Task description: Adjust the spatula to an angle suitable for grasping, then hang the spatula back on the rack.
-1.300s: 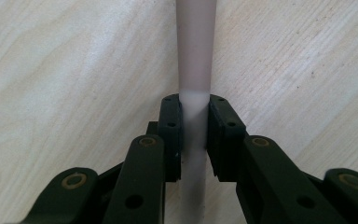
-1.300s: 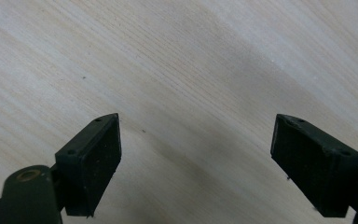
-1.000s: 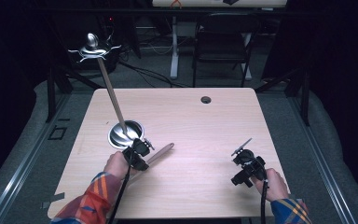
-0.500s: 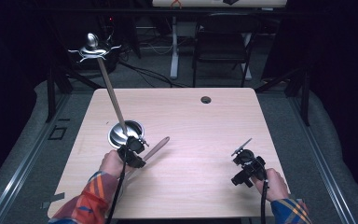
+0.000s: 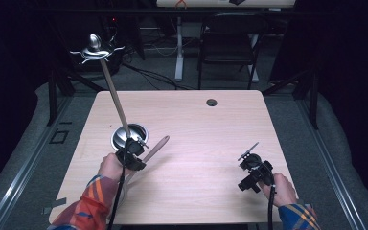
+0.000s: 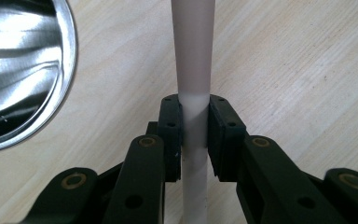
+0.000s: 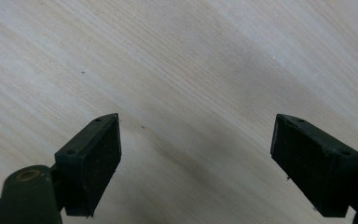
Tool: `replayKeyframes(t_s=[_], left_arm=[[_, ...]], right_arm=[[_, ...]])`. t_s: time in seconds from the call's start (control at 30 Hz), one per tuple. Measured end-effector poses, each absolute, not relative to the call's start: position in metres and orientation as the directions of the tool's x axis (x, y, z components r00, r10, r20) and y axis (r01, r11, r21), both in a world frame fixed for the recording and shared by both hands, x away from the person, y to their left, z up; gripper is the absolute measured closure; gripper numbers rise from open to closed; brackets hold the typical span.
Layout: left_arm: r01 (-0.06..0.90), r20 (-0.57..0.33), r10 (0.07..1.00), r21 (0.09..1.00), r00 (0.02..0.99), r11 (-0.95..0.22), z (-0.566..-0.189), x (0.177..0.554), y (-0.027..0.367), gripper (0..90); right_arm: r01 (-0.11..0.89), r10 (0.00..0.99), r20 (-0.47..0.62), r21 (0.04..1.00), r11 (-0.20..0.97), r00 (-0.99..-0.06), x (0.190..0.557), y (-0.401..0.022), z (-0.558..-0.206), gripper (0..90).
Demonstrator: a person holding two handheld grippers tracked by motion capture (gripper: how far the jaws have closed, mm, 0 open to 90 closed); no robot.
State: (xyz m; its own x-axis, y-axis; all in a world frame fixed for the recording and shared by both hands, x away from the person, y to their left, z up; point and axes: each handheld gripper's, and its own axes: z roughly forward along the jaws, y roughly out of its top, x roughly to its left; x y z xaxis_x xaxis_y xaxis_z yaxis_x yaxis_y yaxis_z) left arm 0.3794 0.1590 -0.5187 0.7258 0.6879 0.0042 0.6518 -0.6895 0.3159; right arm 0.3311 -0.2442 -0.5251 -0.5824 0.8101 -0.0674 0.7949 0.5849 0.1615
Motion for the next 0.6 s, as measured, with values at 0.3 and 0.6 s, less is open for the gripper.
replayKeyframes(t_s=[0.3,0.6], left_arm=[[0.657,0.021,0.703,0.337,0.711,-0.675,-0.513,0.378,0.166,76.7],[0.656,0.035,0.718,0.378,0.695,-0.653,-0.506,0.375,0.173,76.8]], right_arm=[[0.797,0.814,-0.069,0.169,0.580,-0.577,0.331,-0.243,-0.527,15.7],[0.801,0.819,-0.054,0.180,0.571,-0.572,0.330,-0.243,-0.529,15.7]])
